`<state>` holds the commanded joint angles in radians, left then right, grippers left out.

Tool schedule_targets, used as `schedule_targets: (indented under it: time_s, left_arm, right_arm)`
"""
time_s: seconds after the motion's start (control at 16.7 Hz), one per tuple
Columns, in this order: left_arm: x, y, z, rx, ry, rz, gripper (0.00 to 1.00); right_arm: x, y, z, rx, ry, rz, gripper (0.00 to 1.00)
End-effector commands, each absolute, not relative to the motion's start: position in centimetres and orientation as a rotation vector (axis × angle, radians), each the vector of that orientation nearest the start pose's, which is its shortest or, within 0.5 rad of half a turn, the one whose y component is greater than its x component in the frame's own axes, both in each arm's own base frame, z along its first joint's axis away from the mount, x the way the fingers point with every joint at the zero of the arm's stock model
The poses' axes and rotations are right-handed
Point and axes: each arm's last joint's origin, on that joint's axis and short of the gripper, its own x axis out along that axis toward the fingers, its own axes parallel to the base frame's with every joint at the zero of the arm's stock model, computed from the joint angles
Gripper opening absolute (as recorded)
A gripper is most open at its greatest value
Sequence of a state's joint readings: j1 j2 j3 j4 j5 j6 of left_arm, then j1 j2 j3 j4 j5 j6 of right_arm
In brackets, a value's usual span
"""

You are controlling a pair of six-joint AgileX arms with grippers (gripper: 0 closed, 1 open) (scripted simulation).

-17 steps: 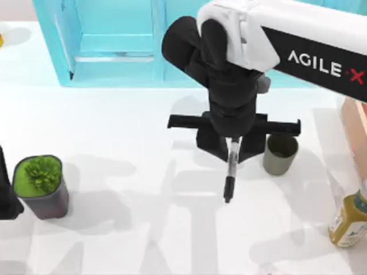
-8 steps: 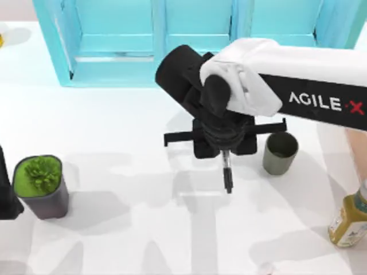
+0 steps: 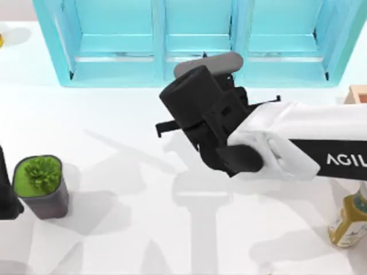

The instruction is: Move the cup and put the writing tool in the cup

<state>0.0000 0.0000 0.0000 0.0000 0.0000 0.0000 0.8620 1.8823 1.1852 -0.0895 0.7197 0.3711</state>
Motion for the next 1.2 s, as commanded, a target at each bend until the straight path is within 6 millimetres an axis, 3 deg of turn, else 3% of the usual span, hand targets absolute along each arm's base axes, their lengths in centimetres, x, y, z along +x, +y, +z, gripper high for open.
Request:
schedule_targets:
  time_s: [0.3, 0.54, 0.9, 1.2]
  left_arm:
    - [10.6, -0.1, 16.0, 0.0, 0.0, 0.0, 1.0]
    - [10.6, -0.1, 16.0, 0.0, 0.0, 0.0, 1.0]
    - [10.6, -0.1, 16.0, 0.0, 0.0, 0.0, 1.0]
    - [10.6, -0.1, 16.0, 0.0, 0.0, 0.0, 1.0]
  right_arm:
    - [24.1, 27.6, 18.6, -0.179, 0.219, -0.045, 0.0]
    - [21.4, 25.6, 19.5, -0.116, 0.047, -0.154, 0.0]
    - [18.5, 23.0, 20.3, -0.02, -0.059, -0.275, 0.0]
    - [18.1, 22.7, 20.4, -0.006, -0.068, -0.29, 0.0]
